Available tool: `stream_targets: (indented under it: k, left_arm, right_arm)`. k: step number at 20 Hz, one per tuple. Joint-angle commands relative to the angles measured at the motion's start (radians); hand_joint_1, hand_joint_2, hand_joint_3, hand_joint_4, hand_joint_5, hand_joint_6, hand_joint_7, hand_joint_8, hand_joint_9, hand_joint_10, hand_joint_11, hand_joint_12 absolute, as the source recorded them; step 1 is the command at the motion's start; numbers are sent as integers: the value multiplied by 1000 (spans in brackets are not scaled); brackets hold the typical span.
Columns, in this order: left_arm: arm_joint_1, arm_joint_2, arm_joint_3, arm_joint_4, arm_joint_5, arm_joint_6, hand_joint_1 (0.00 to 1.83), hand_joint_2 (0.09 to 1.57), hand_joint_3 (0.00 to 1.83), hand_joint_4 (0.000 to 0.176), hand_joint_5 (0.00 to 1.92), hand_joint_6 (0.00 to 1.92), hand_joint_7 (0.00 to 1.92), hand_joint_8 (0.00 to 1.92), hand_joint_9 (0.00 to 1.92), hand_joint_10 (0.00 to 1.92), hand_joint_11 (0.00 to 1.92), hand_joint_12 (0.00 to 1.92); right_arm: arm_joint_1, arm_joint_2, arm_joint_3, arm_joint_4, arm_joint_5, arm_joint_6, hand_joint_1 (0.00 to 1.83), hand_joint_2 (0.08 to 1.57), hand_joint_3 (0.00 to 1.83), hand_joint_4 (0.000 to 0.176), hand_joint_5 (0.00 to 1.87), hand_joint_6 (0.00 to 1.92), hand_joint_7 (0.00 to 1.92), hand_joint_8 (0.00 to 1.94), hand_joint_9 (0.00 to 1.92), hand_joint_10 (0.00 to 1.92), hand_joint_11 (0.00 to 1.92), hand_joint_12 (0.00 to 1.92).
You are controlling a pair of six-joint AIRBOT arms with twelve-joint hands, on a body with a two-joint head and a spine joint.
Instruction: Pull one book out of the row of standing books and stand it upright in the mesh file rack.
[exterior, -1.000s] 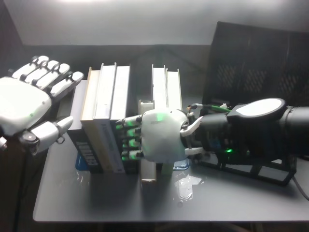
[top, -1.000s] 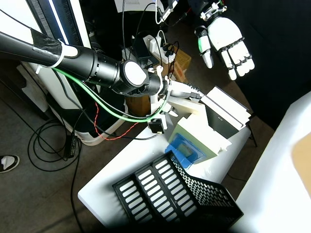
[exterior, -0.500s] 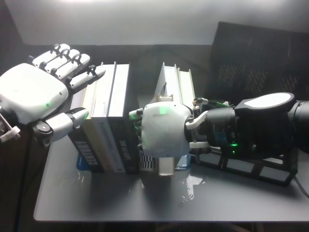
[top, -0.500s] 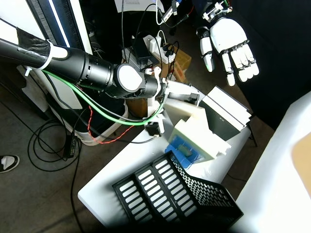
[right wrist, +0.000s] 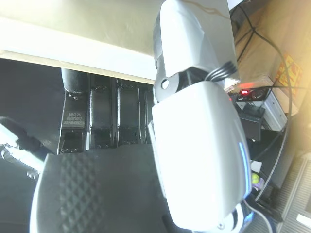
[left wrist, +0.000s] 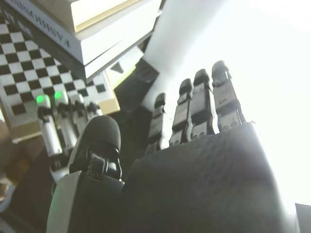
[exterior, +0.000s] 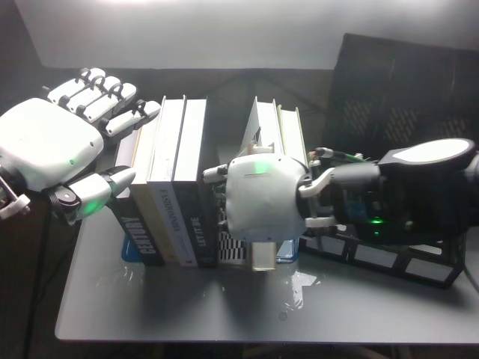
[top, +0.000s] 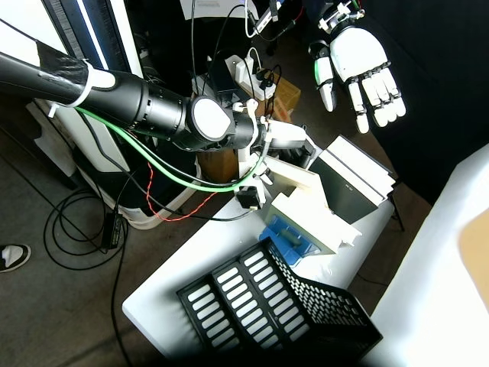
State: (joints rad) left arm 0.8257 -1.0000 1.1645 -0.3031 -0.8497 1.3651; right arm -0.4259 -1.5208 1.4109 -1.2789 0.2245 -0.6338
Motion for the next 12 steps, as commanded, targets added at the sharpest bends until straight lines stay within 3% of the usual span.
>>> stream_targets:
  k: [1, 2, 4, 5, 6, 7, 10, 11, 12]
  left_arm:
    - [-9, 2, 4, 2, -123, 3, 3, 1551, 6, 110, 18, 8, 0, 0, 0, 0, 0, 0]
    - [-9, 2, 3, -1, -124, 3, 23, 1551, 4, 105, 23, 10, 0, 0, 0, 0, 0, 0]
    - [0, 2, -1, -11, -131, 3, 0, 1557, 6, 82, 29, 12, 0, 0, 0, 0, 0, 0]
    - [4, 5, -4, -15, -133, 3, 0, 1556, 5, 85, 14, 5, 0, 0, 0, 0, 0, 0]
    - [10, 9, -8, -20, -139, 3, 0, 1556, 5, 85, 2, 0, 0, 0, 0, 0, 0, 0]
    - [16, 13, -13, -26, -144, 3, 0, 1558, 5, 80, 0, 0, 0, 0, 0, 0, 0, 0]
    - [29, 15, -19, -42, -151, 3, 0, 1557, 4, 81, 0, 0, 0, 0, 0, 0, 0, 0]
    - [33, 17, -23, -46, -154, 3, 0, 1559, 5, 65, 0, 0, 0, 0, 0, 0, 0, 0]
    - [37, 20, -26, -50, -156, 3, 0, 1558, 4, 66, 0, 0, 0, 0, 0, 0, 0, 0]
  right_arm:
    - [5, 45, -2, 11, -56, -9, 1388, 1075, 0, 0, 1000, 977, 1195, 637, 916, 1162, 565, 1674]
    - [8, 54, -12, 18, -50, -9, 1381, 1094, 1, 0, 935, 1051, 1134, 759, 882, 1226, 548, 1713]
    - [19, 89, -48, 40, -13, -9, 1377, 1107, 4, 0, 900, 1102, 1105, 821, 856, 1264, 511, 1713]
    - [26, 107, -69, 42, 0, -9, 1384, 1089, 0, 0, 966, 988, 1139, 761, 896, 1232, 598, 1682]
    - [33, 124, -88, 42, 12, -9, 1384, 1090, 0, 0, 964, 977, 1099, 822, 919, 1232, 643, 1689]
    - [40, 137, -104, 42, 22, -9, 1381, 1101, 3, 0, 899, 1068, 1072, 843, 928, 1250, 637, 1696]
    - [48, 176, -139, 42, 49, 0, 1381, 1103, 1, 0, 880, 1061, 1086, 817, 934, 1269, 604, 1678]
    - [52, 187, -143, 41, 59, 14, 1373, 1128, 9, 0, 826, 1130, 1022, 940, 884, 1338, 586, 1749]
    - [61, 199, -147, 16, 72, 55, 1375, 1121, 3, 0, 867, 1108, 1030, 887, 890, 1331, 589, 1737]
